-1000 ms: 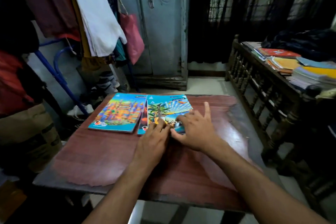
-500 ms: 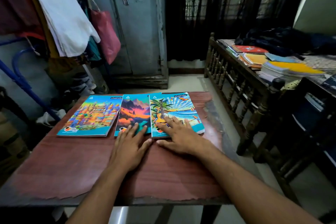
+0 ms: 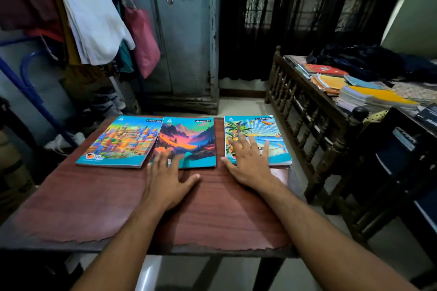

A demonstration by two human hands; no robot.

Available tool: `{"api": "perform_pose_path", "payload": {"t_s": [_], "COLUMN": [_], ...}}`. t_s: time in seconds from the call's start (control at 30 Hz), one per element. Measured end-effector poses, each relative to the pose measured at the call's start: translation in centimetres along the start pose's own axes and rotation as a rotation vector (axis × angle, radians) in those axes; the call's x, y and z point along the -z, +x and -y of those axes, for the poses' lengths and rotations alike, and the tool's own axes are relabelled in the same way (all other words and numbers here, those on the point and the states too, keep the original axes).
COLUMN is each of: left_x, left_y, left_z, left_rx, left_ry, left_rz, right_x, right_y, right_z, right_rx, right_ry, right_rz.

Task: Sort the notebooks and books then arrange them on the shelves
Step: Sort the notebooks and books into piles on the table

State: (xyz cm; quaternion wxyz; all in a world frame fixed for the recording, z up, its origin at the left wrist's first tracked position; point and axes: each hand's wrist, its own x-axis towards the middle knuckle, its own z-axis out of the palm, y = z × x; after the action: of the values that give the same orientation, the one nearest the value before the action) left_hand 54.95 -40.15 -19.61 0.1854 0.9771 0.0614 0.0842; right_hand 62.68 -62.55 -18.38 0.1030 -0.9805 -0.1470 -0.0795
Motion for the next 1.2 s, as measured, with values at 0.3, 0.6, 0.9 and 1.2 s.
{"api": "perform_pose_path", "payload": {"t_s": [0.3,0.6,0.9,1.2], "left_x": [3.6,2.9,5.4,13.3], "left_y": [2.1,3.1,1.1,-12.5], "left_z": [10.0,9.9,10.4,15.0], "left_rx": [0.103,0.116,0.144,0.267], "left_ry": [0.216,0.246,-0.028,-0.162], "left_rz": [0.064,0.017,0.024,-0.194], "right_x": [-1.0,-1.3,0.0,1.7], "right_y": [0.0,0.4,-0.5,-5.7], "right_z": [2.5,4.9,11.6,29.3], "right_rx": [0.290,0.239,0.348,0.768], "right_ry": [-0.068,-0.027,-0.038,0.197], "right_rz": [0.215,0.100,0.082,0.173]}}
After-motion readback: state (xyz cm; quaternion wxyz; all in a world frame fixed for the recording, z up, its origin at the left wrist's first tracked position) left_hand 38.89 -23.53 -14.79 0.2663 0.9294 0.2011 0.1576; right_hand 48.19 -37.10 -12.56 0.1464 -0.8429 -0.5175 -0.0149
